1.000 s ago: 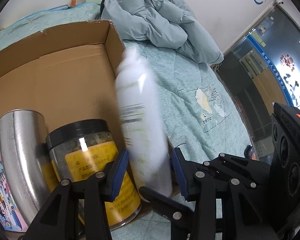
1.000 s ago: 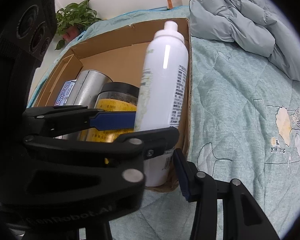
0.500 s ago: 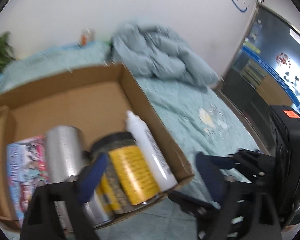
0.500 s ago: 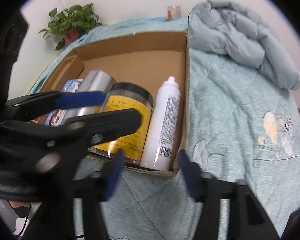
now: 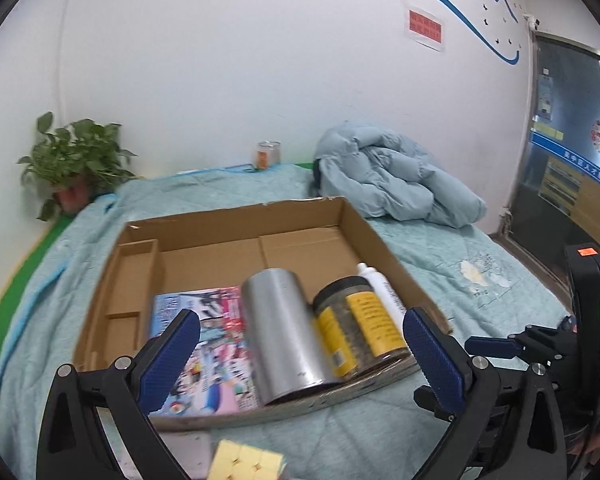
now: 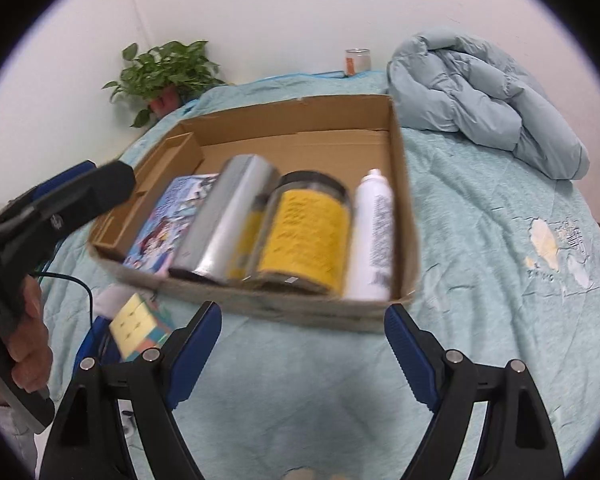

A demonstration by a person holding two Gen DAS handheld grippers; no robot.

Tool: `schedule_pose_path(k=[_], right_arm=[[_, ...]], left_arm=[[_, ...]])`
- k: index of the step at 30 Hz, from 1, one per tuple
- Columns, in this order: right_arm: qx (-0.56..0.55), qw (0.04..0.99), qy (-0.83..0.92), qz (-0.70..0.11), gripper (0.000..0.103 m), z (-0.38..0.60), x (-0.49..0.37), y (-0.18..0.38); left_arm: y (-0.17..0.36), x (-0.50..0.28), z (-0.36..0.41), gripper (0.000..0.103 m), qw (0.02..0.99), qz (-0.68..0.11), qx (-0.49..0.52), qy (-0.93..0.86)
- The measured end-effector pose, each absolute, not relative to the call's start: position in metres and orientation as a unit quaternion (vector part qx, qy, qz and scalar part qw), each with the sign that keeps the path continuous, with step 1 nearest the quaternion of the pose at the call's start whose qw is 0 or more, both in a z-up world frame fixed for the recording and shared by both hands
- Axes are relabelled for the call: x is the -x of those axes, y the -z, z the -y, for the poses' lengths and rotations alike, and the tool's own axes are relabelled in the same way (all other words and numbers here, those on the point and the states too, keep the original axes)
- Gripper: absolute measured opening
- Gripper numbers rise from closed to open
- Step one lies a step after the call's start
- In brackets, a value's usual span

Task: Organize rigid objects
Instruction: 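Lower the bottle upright into the box beside the jar, open both grippers, then pull both grippers back from the box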

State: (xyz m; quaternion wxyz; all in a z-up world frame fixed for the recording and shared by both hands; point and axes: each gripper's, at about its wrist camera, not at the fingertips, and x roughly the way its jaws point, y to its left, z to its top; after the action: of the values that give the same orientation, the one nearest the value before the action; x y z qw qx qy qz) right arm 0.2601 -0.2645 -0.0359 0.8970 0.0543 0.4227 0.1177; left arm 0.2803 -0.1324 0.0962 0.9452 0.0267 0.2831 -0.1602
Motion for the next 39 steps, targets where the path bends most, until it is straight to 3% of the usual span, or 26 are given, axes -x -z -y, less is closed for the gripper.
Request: schedule_pose_path(k=[18,39], right_arm=[[-0.035,0.917,-0.115,-0.38,0.084,0.198,-0.188,0.017],[-0.014,0.924,-0.12,-0.364,0.085,0.173,-0.168,0.015]], left_arm=[[-0.098,-0.169,0.059,0.102,0.96,-0.265,-0.015,0.087],[-0.099,-0.146,0.02,0.102,0.964,-0.26,0.004,0.05]])
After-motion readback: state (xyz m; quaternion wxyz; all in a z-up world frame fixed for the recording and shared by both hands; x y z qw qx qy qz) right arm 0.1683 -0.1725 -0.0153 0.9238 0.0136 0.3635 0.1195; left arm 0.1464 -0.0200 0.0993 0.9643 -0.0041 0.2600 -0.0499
